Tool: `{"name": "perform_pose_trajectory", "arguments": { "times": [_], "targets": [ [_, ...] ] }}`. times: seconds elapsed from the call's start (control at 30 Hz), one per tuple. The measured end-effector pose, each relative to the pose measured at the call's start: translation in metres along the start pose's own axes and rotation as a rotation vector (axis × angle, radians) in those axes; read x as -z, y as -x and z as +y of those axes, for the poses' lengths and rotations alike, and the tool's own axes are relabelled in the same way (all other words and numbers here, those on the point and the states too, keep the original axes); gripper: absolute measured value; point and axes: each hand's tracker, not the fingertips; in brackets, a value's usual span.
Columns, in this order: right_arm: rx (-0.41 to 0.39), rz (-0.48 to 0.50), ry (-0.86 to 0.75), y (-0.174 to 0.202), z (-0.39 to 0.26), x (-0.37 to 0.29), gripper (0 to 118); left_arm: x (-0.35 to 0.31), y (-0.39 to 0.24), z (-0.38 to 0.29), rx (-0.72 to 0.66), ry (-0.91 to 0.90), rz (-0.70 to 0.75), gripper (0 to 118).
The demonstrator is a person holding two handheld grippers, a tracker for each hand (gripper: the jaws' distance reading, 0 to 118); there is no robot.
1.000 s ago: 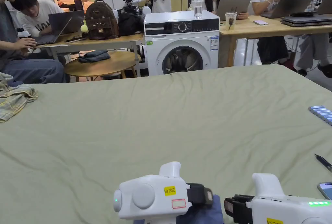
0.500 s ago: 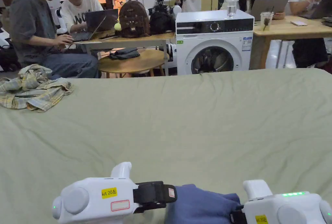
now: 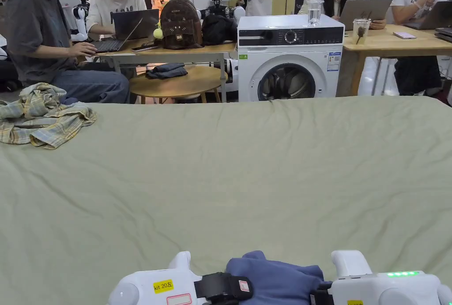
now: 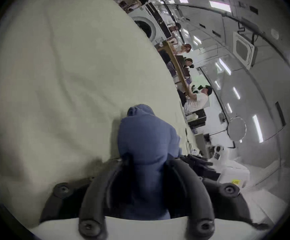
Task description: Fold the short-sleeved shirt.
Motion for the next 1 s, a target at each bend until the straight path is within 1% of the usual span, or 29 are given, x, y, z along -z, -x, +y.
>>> {"name": "perform_pose_trajectory", "arguments": {
  "times": [0.07,0.2,0.27,0.33,0.4,0.47,0.53,0.57,0.6,0.63,0.73,0.77,0.8,0.87,0.97,1.0],
  "targets": [
    [-0.001,-0.003,-0.009,0.001,-0.002,-0.001,0,0.002,-0.007,0.0,0.01,-0.012,0.023,24],
    [-0.006,0.003,-0.037,0.007,0.001,-0.015,0,-0.006,-0.015,0.0,0.019,-0.04,0.04,21],
    [-0.001,0.04,-0.087,0.012,0.007,-0.028,0,-0.019,-0.014,0.004,-0.012,-0.067,-0.01,20],
    [-0.01,0.039,-0.114,0.02,0.017,-0.034,0,-0.035,-0.015,0.011,-0.004,-0.1,-0.043,20],
    [-0.04,0.035,-0.164,0.031,0.031,-0.037,0,-0.066,-0.018,0.017,0.049,-0.146,-0.028,20],
    [-0.038,0.045,-0.186,0.042,0.042,-0.035,0,-0.102,-0.017,0.021,0.056,-0.197,0.011,20],
    [-0.057,0.046,-0.179,0.057,0.055,-0.024,0,-0.143,-0.007,0.024,0.031,-0.251,0.053,20],
    [-0.128,-0.005,-0.188,0.074,0.06,-0.017,0,-0.168,-0.002,0.024,0.03,-0.287,0.094,20],
    [-0.197,-0.025,-0.204,0.091,0.064,-0.007,0,-0.194,0.003,0.023,0.029,-0.323,0.149,20],
    [-0.23,-0.003,-0.209,0.106,0.068,0.001,0,-0.215,0.01,0.022,0.022,-0.355,0.206,20],
    [-0.234,0.133,-0.156,0.15,0.082,0.032,0,-0.277,0.03,0.02,0.03,-0.4,0.327,20],
    [-0.243,0.152,-0.147,0.162,0.085,0.04,0,-0.29,0.036,0.02,0.018,-0.404,0.368,20],
    [-0.269,0.163,-0.138,0.182,0.087,0.051,0,-0.31,0.044,0.019,-0.011,-0.442,0.427,20],
    [-0.305,0.196,-0.126,0.205,0.091,0.063,0,-0.335,0.055,0.018,-0.032,-0.488,0.453,20],
    [-0.332,0.227,-0.095,0.237,0.095,0.08,0,-0.369,0.076,0.022,-0.048,-0.551,0.482,20],
    [-0.343,0.232,-0.093,0.247,0.097,0.086,0,-0.378,0.082,0.027,-0.057,-0.545,0.503,20]
  ]
}}
